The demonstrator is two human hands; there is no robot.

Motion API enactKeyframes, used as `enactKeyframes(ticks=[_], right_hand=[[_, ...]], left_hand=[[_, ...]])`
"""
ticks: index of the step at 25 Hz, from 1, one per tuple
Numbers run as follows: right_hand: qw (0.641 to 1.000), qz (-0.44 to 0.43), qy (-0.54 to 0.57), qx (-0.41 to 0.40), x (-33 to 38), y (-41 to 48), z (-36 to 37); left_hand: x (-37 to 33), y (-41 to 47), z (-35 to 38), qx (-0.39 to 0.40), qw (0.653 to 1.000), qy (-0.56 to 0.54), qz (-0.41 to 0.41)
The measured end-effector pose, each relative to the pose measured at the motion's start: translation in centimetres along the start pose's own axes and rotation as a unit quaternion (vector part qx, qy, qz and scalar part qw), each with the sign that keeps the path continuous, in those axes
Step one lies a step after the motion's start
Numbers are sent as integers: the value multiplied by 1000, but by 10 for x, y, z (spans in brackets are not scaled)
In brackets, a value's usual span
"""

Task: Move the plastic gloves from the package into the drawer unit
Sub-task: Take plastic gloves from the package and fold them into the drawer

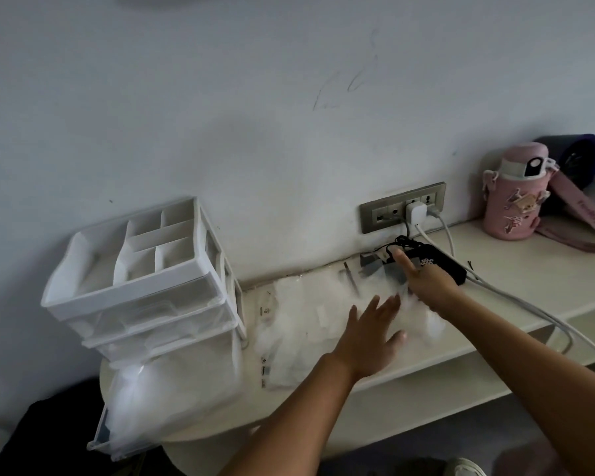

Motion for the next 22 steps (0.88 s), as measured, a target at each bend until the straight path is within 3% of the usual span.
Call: enactKeyframes(ticks=[3,10,11,13,17,20,22], right_hand=[[995,-15,-83,-47,-12,8,-14],[951,33,-308,16,-41,17,-22],[965,31,-262,7,-42,21,-23],[997,37,-65,-5,-42,25,-28],[992,5,124,-15,-29,24,-33],[949,-110,295,-32,11,12,-57],[893,-195,400,61,49,-4,-69]], left_hand=[[10,-4,13,30,997,75,-6],[30,-8,1,-21,991,108,-73],[31,-8,2,-22,991,109,-80],[30,-8,1,-29,990,107,-85],[32,-9,3,-55,989,114,-76],[37,-7,4,-68,986,125,-89],[35,-7,1,-69,990,75,-95]])
Point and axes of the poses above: each hand's wrist, its own y-axis towards the middle knuckle, its own z-axis out of the palm, x = y × z, the point moved 7 cm from there along y, towards the middle knuckle, and after that the axes turned 4 degrees about z, right-handed, at the moved point
